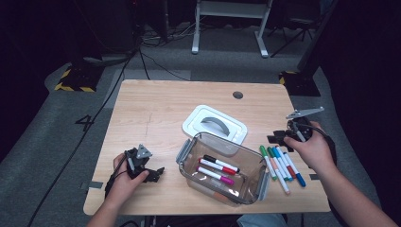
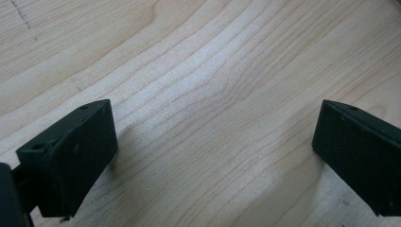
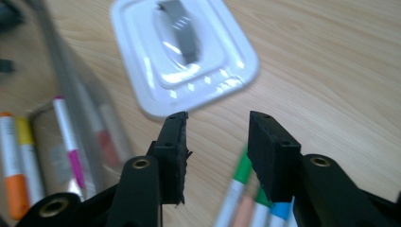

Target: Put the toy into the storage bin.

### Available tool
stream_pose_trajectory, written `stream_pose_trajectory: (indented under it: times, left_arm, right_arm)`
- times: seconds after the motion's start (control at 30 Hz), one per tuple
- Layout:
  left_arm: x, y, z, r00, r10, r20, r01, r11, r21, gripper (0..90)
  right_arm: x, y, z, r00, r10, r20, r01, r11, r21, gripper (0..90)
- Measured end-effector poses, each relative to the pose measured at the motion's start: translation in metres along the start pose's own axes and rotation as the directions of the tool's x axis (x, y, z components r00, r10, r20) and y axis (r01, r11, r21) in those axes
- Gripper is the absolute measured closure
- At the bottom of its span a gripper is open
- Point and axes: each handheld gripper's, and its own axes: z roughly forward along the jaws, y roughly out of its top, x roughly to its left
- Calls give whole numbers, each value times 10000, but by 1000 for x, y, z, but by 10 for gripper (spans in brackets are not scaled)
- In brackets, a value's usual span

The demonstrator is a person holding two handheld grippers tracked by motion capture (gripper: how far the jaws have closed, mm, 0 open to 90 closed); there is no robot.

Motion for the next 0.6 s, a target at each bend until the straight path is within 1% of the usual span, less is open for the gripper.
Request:
stream_pose_trajectory:
  times: [0.1,0.13,0.27,0.33,0.4,0.47,0.5,0.6]
  left_arm:
    - [0,0,0,10000,-2,0,2,10000,0,12]
    - [0,0,0,10000,-2,-1,2,10000,0,13]
    - [0,0,0,10000,-2,0,2,10000,-2,13]
    - [0,0,0,10000,12,13,-12,10000,0,13]
    - [0,0,0,10000,0,-3,0,10000,-2,13]
    - [0,0,0,10000,-1,-2,1,10000,-1,12]
    - [0,0,0,10000,-4,2,4,10000,-1,13]
    - [0,0,0,10000,0,-5,0,10000,-1,13]
  right_arm:
    - [-18,-14,2,9986,439,299,-447,9986,273,598]
    - [-24,-20,4,9973,561,479,-583,9972,460,600]
    - [-42,-40,9,9909,986,915,-1062,9909,824,622]
    - [-50,-51,12,9859,1321,1026,-1425,9846,1012,624]
    - [-57,-62,14,9814,1542,1144,-1672,9793,1139,625]
    - [-63,-72,16,9782,1652,1262,-1819,9741,1345,626]
    - [-65,-76,17,9752,1791,1303,-1973,9698,1437,628]
    - [-70,-87,21,9713,1929,1392,-2156,9612,1720,629]
